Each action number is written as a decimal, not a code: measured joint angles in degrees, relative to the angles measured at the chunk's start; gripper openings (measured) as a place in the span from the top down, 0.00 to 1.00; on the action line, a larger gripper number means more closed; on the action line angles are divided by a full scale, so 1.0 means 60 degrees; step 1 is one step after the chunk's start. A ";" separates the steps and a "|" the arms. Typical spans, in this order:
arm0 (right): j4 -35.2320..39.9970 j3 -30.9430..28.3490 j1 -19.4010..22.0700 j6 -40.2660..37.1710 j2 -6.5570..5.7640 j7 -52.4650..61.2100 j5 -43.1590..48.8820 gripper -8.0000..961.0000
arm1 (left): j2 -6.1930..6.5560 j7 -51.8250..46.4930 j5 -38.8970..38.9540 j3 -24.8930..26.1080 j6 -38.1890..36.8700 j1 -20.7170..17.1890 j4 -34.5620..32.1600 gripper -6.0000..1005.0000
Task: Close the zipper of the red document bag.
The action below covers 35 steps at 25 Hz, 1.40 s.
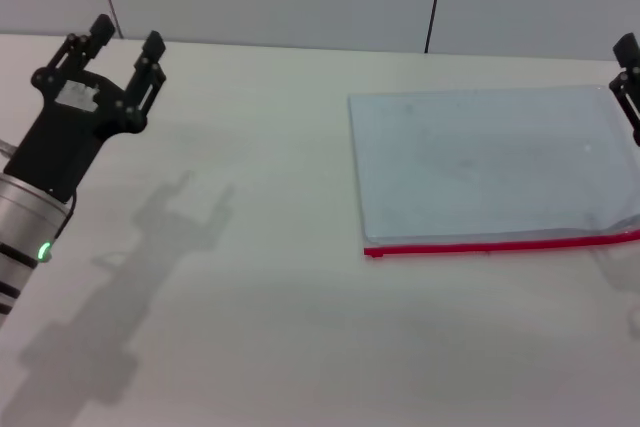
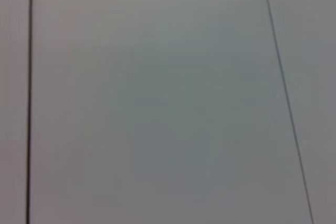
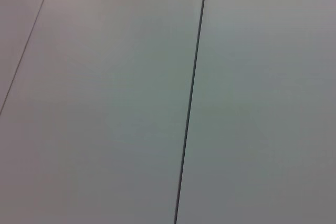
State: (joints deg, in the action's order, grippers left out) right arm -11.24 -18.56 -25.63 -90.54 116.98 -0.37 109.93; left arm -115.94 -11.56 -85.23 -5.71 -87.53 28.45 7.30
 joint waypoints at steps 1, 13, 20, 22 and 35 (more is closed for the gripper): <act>-0.0001 0.0000 0.0000 0.0000 -0.0001 0.0005 -0.0001 0.20 | 0.0009 -0.0103 0.0015 0.0000 -0.0027 -0.0017 -0.0047 0.43; -0.0029 0.0003 -0.0076 0.0200 -0.0001 -0.0002 0.0002 0.20 | 0.0029 -0.0495 0.0567 0.0000 -0.0321 -0.0195 -0.0234 0.43; -0.0040 0.0023 -0.0128 0.0299 -0.0015 0.0050 -0.0347 0.20 | -0.0025 -0.0497 0.0949 -0.0035 -0.0400 -0.0228 -0.0236 0.43; -0.0046 0.0022 -0.0128 0.0354 -0.0020 0.0180 -0.0382 0.20 | -0.0026 -0.0498 0.0949 -0.0017 -0.0416 -0.0234 -0.0236 0.44; -0.0016 0.0002 -0.0129 0.0355 -0.0045 0.0622 -0.0382 0.21 | -0.0027 -0.0496 0.0941 -0.0015 -0.0429 -0.0231 -0.0236 0.44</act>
State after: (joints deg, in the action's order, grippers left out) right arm -11.34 -18.55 -26.41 -88.41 116.71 3.36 107.64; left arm -116.11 -14.54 -79.59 -5.80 -90.10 27.07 5.89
